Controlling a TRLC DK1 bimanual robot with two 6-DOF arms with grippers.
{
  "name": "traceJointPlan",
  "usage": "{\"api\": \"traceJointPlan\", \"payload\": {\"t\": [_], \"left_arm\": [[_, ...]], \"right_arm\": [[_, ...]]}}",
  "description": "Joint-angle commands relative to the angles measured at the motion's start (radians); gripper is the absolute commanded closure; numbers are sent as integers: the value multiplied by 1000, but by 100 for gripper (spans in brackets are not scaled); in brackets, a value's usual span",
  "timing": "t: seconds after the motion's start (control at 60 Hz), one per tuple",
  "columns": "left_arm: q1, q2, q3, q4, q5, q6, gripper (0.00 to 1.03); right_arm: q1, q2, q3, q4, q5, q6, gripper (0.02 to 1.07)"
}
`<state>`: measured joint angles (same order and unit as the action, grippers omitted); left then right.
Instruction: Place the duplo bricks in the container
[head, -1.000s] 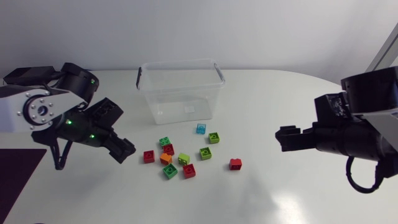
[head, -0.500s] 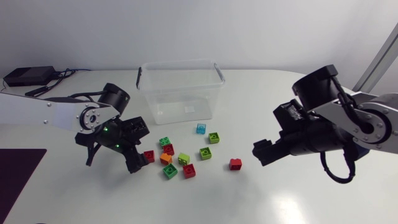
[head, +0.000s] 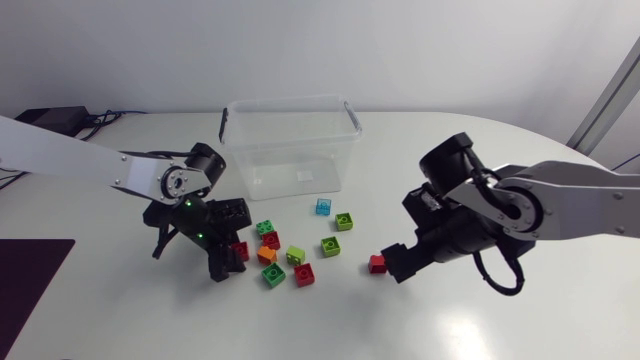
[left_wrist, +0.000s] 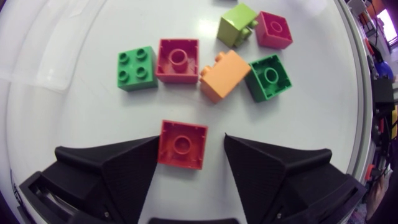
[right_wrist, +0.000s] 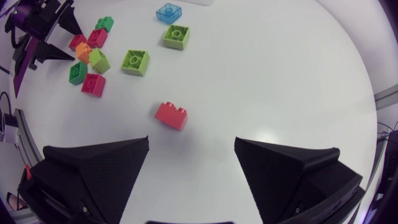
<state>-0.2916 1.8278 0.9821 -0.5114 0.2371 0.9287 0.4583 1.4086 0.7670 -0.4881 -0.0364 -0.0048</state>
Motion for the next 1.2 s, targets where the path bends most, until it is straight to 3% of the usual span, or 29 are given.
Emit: {"api": "traceJointPlan", "payload": {"t": [0.0, 0.333, 0.617, 0.95, 1.183], "left_arm": [[-12, 41, 36, -88, 21, 61, 62], [12, -142, 21, -161, 93, 70, 64], [5, -160, 58, -176, 102, 35, 64], [22, -254, 365, -279, 156, -73, 64], [35, -163, 578, -240, 156, -202, 64]], "right_arm": [[29, 50, 29, 17, 7, 2, 8], [83, 178, 72, 33, 53, 54, 12], [94, 188, 80, 31, 58, 63, 12], [102, 233, 98, 31, 58, 71, 12], [122, 305, 150, 37, 79, 92, 17]]}}
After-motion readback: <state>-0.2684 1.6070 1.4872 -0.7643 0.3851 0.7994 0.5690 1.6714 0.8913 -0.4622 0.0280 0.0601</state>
